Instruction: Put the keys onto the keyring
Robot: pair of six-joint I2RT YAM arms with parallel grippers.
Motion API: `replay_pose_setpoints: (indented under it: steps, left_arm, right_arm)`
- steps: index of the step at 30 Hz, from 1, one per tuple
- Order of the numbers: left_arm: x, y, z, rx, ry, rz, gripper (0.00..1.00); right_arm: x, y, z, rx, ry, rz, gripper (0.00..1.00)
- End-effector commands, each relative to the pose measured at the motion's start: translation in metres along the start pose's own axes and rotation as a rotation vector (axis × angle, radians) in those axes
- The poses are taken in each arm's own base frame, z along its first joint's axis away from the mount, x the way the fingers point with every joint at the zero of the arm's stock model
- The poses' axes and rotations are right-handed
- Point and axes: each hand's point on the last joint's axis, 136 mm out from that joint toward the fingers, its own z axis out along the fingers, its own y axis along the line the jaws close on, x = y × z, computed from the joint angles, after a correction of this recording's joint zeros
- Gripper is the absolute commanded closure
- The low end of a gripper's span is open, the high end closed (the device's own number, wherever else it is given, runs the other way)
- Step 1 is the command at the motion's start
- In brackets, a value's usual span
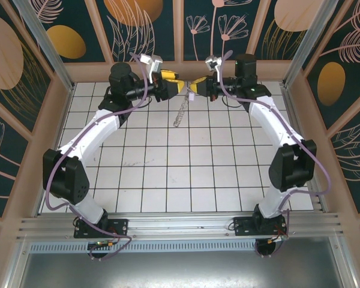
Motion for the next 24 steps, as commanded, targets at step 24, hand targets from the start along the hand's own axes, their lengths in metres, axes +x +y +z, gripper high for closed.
replay_pose_setpoints:
  steps: [24]
  left_arm:
    - [0.047,0.033,0.021,0.131,0.110,-0.172,0.55]
  right_arm:
    - [0.008,0.010,0.001,-0.156,0.010,0.007,1.00]
